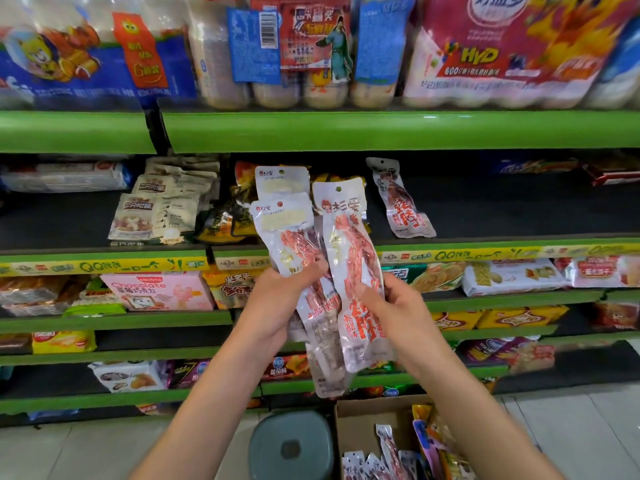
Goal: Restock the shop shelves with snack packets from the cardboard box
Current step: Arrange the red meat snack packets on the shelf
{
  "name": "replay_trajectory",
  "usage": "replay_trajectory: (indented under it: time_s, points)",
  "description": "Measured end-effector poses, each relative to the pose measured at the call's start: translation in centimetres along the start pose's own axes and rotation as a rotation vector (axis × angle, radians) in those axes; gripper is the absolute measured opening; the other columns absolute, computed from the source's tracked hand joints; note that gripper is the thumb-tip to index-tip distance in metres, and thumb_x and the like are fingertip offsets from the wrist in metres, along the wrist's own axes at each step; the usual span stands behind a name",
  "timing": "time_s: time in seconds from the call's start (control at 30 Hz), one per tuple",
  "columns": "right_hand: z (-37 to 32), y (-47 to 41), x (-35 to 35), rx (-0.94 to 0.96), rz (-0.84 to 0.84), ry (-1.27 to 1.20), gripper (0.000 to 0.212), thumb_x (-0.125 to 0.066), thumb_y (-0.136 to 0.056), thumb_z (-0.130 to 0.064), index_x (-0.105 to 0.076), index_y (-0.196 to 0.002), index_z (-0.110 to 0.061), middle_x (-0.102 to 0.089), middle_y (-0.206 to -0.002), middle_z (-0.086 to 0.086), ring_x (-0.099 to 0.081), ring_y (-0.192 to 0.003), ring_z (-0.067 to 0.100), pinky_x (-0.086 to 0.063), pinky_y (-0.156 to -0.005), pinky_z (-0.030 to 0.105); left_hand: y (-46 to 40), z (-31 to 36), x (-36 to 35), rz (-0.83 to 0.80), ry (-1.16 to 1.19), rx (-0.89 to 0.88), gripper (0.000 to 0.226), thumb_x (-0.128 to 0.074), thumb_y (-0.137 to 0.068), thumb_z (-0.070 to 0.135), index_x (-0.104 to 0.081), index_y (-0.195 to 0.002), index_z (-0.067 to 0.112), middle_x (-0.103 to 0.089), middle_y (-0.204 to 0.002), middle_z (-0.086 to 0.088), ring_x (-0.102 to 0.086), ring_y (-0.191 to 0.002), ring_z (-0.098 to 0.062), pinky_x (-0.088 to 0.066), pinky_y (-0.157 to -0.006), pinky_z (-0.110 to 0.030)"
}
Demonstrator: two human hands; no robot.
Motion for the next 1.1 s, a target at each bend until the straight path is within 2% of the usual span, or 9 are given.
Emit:
replay_trajectory:
  time_s: [0.07,0.23,0.33,0.4,0.57,0.67,0.83,0.93,1.1]
  points:
    - [-0.5,-1.1,1.7,-0.003,0.055,-0.026,0.012,-0.064,-0.095,-0.035,-0.073,-0.102,-0.037,-0.077,-0.104,-0.006,-0.075,-0.095,0.014,-0.056,-0.086,0.040,-0.2,0.4,-0.1,0.011,-0.010,0.003,0.024,-0.080,-0.083,0.028,-0.077,-0.105,0.021,-0.078,-0.105,0.004,-0.075,-0.097,-0.014,-0.053,-0.087,-0.035]
    - [-3.3,-7.4,6.8,0.035,0.244,0.146,0.013,-0.067,-0.094,-0.031,-0.066,-0.106,-0.025,-0.075,-0.104,-0.001,-0.072,-0.093,0.016,-0.055,-0.084,0.034,-0.6,0.5,0.1,0.041,0.019,0.025,0.016,-0.079,-0.083,0.023,-0.077,-0.098,0.021,-0.079,-0.099,-0.001,-0.077,-0.088,-0.020,-0.058,-0.072,-0.035]
    - [-5.6,-12.0,9.1,0.092,0.353,0.265,0.005,-0.067,-0.093,-0.027,-0.064,-0.092,-0.022,-0.072,-0.090,-0.001,-0.067,-0.076,0.012,-0.052,-0.063,0.020,-0.3,0.5,0.0,0.012,0.008,0.012,0.018,-0.080,-0.081,0.023,-0.078,-0.099,0.023,-0.079,-0.101,-0.002,-0.077,-0.090,-0.021,-0.059,-0.069,-0.033]
    - [-6.6,-14.9,10.1,0.086,0.405,0.373,0.011,-0.061,-0.096,-0.029,-0.064,-0.093,-0.019,-0.072,-0.091,0.006,-0.064,-0.072,0.016,-0.045,-0.056,0.023,-0.2,0.4,0.0,0.005,0.009,0.016,0.021,-0.081,-0.079,0.024,-0.078,-0.099,0.023,-0.079,-0.102,-0.004,-0.077,-0.090,-0.022,-0.061,-0.065,-0.031]
    - [-6.9,-19.7,12.0,-0.008,0.443,0.658,0.036,-0.050,-0.101,-0.032,-0.061,-0.119,-0.002,-0.065,-0.123,0.023,-0.062,-0.111,0.037,-0.041,-0.077,0.032,0.3,0.3,0.1,-0.014,-0.006,0.026,0.011,-0.079,-0.082,0.023,-0.080,-0.091,0.030,-0.079,-0.100,-0.004,-0.077,-0.089,-0.024,-0.061,-0.061,-0.030]
    - [-5.8,-20.7,12.7,-0.031,0.431,0.752,0.037,-0.050,-0.100,-0.029,-0.057,-0.123,-0.001,-0.061,-0.128,0.026,-0.059,-0.118,0.041,-0.044,-0.086,0.036,0.5,0.5,0.3,-0.006,0.003,0.019,0.016,-0.079,-0.082,0.022,-0.078,-0.098,0.024,-0.079,-0.099,-0.004,-0.077,-0.087,-0.023,-0.061,-0.060,-0.028]
    - [-4.0,-20.3,13.7,-0.082,0.444,0.996,0.063,-0.037,-0.101,-0.056,-0.044,-0.141,-0.009,-0.046,-0.146,0.023,-0.041,-0.133,0.044,-0.036,-0.107,0.048,0.6,0.4,0.3,-0.011,0.004,0.020,0.027,-0.079,-0.082,0.021,-0.074,-0.109,0.018,-0.079,-0.100,-0.005,-0.077,-0.087,-0.023,-0.060,-0.059,-0.028]
    - [-3.8,-20.0,14.1,-0.055,0.413,1.041,0.061,-0.034,-0.102,-0.056,-0.042,-0.147,-0.017,-0.038,-0.150,0.020,-0.034,-0.137,0.044,-0.031,-0.109,0.050,0.4,0.2,0.0,-0.026,0.000,0.020,0.023,-0.079,-0.083,0.021,-0.076,-0.105,0.019,-0.079,-0.100,-0.005,-0.077,-0.088,-0.023,-0.060,-0.060,-0.026]
    - [-4.4,-18.7,14.2,0.036,0.431,1.009,0.047,-0.045,-0.101,-0.042,-0.051,-0.141,-0.018,-0.037,-0.151,0.019,-0.032,-0.136,0.044,-0.034,-0.110,0.050,-0.2,0.0,-1.4,-0.059,-0.025,0.031,0.024,-0.079,-0.083,0.025,-0.076,-0.106,0.021,-0.079,-0.103,-0.004,-0.077,-0.091,-0.022,-0.061,-0.069,-0.033]
Point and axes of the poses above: each hand's wrist, its own y-axis away from the middle knuckle, its own x-axis out of the back of the hand, z = x × y, the point moved 4 cm from there along -y, towards the middle knuckle
